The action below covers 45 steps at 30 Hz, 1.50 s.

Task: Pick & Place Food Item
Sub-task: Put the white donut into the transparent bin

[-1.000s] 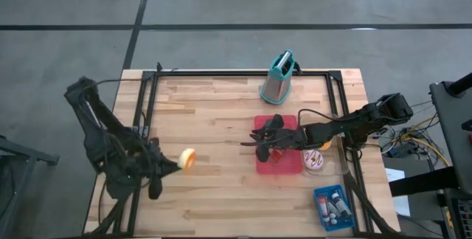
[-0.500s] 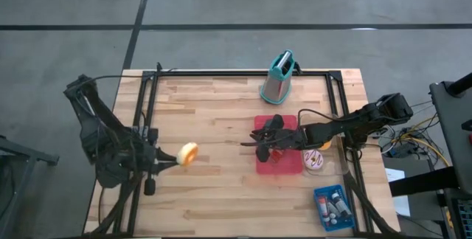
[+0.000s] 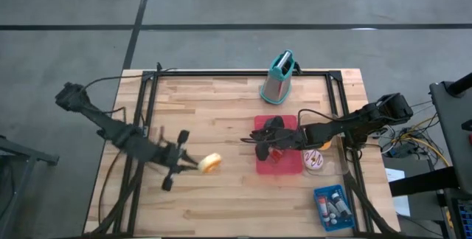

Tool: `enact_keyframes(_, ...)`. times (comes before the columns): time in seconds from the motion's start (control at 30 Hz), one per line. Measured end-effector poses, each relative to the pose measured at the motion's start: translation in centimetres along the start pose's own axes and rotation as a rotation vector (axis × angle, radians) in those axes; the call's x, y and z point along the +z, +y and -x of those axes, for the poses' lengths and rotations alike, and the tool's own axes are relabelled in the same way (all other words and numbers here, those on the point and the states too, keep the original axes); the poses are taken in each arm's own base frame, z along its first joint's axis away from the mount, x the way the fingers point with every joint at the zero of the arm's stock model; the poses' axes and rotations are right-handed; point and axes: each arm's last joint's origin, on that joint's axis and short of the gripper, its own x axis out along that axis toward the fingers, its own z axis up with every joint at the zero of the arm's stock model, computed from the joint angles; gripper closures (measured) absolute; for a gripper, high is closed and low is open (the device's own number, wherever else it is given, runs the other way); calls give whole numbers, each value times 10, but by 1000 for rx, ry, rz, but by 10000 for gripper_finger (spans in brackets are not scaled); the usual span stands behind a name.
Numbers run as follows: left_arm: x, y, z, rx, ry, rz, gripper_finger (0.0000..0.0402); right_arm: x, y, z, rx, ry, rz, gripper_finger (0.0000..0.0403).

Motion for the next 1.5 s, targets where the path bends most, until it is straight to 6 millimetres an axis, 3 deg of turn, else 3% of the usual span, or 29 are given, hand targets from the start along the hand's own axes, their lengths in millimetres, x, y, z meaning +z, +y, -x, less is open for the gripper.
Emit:
enact_keyframes(0.27,-36,56,-23,-132,-5,95,376,0,0,0,1,2,52,321)
enact_keyframes(0.5,-58,91,-24,-220,-136,60,376,0,0,0,1,2,155,315)
enact_keyframes(0.8,-66,99,-24,-228,-151,-158,376,1,0,0,0,-7,387,308)
enact_keyframes(1.13,-66,106,-36,-235,-126,-179,376,2,1,0,3,-21,560,331)
enact_keyframes(1.5,-66,122,-64,-267,-68,-175,376,3,2,0,9,-31,544,347)
